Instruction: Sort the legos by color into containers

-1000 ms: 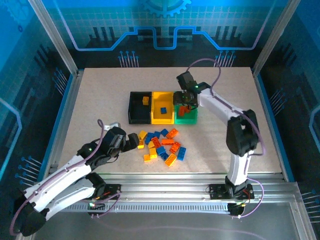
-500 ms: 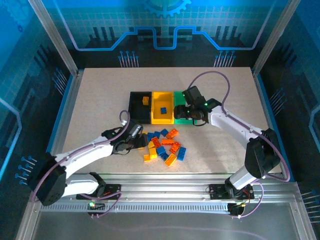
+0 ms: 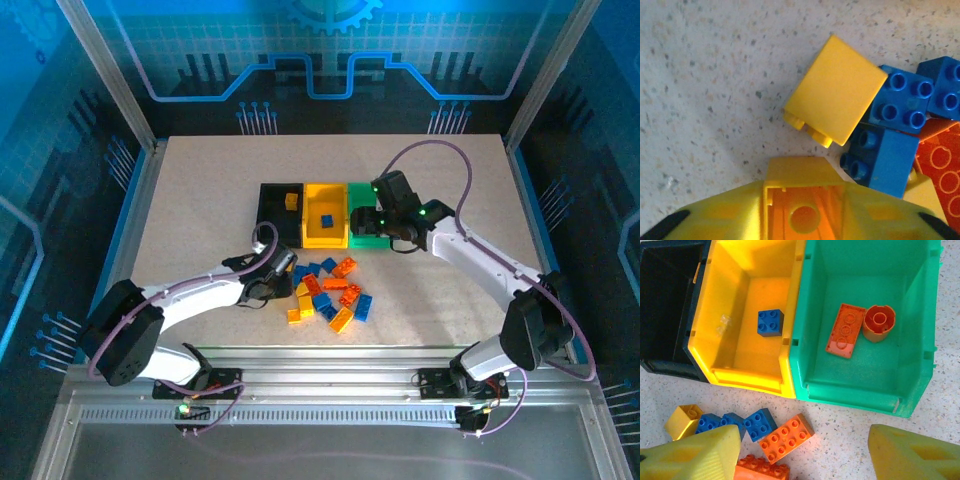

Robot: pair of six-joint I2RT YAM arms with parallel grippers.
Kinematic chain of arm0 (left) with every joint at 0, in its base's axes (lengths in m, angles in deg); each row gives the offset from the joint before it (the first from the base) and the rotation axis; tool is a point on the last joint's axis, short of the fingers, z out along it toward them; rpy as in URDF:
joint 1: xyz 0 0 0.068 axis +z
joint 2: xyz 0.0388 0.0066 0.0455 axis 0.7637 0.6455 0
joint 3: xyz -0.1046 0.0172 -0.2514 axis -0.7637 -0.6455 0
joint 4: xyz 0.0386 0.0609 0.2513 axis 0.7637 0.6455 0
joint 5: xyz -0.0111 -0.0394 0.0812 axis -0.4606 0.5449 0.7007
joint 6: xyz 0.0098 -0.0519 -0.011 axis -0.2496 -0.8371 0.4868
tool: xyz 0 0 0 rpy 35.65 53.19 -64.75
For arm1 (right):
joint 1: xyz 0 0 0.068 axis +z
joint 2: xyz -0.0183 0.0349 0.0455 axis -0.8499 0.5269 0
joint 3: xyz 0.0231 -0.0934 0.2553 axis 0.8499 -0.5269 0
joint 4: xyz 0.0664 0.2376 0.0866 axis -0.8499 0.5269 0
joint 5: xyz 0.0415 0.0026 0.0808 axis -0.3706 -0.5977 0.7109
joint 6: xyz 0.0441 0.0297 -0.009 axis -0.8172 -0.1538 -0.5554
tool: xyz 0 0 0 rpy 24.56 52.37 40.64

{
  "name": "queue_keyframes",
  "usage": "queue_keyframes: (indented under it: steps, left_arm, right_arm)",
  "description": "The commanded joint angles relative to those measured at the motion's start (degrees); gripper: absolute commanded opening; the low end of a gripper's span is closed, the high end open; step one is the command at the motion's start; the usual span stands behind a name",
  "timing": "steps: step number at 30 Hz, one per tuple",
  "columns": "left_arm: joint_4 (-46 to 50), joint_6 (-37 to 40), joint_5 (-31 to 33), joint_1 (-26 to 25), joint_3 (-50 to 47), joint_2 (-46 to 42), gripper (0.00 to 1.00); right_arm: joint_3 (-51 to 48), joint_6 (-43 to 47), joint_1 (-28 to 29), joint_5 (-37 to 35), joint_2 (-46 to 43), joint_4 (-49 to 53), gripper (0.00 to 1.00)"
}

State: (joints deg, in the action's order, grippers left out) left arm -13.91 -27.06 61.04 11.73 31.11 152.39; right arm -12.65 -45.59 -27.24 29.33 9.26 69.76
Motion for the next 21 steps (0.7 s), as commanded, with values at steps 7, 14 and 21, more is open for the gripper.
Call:
queue_keyframes:
  steps: [7,14,21]
  left_arm:
    - [6.34,0.60,2.64,-0.30,3.78,-9.91,0.25]
    - [8.05,6.74,3.18,6.68,19.78,-6.19,0.27]
    - [7.04,9.67,4.34,14.01,35.67,12.49,0.27]
  right_arm:
    - [-2.94,-0.75,-0.76,0.30,-3.15,-1.02,0.70]
    - [-6.92,-1.59,-0.85,1.80,-4.73,-2.39,0.70]
    - [-9.48,-1.85,-0.91,2.44,-7.34,-1.70,0.70]
